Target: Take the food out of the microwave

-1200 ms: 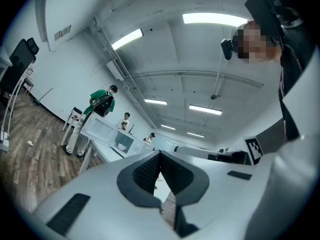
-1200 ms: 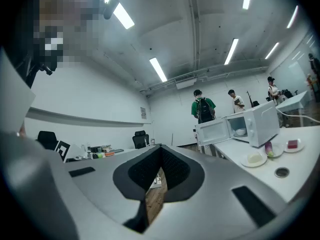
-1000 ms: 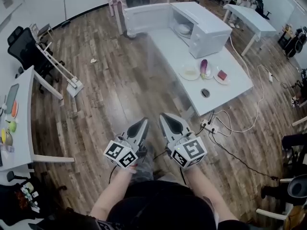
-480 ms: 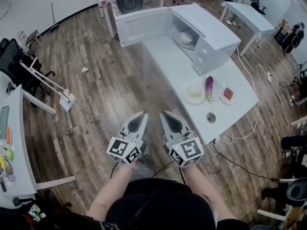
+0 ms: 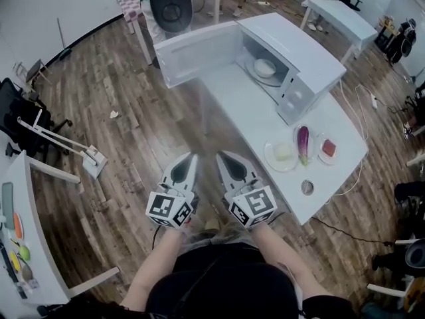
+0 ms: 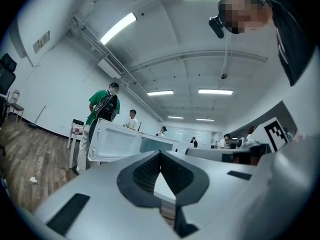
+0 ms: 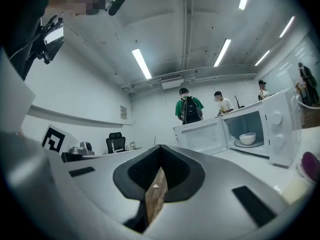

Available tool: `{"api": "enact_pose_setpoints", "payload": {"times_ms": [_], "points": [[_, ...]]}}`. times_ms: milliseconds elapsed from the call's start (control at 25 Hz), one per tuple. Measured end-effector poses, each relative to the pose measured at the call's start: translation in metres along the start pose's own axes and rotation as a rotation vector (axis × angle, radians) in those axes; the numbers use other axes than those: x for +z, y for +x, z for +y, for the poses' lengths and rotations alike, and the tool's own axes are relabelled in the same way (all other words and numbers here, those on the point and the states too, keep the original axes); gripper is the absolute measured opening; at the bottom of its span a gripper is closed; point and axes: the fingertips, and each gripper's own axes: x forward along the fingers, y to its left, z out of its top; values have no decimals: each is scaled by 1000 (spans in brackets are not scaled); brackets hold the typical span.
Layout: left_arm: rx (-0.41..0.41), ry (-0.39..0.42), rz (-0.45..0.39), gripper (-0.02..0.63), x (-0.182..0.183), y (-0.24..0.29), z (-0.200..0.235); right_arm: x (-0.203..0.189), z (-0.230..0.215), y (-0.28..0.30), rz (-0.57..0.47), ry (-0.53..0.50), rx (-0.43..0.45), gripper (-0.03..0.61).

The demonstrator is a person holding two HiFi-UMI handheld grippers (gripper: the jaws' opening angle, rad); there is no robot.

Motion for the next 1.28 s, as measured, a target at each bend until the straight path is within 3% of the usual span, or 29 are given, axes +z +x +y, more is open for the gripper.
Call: {"api": "enact_pose_setpoints", "payload": {"times_ms": [400,680,1280], "points": [[4,-70,30,11,-21,45,42,-16,-50,42,54,13,-76,18],[-12,-60,57,11,-21,102,78,-24,-105,83,62,50,-176,18],[-176,-49,170,12,-33,263,131,-25,-228,184,90,116,-277,18]]}}
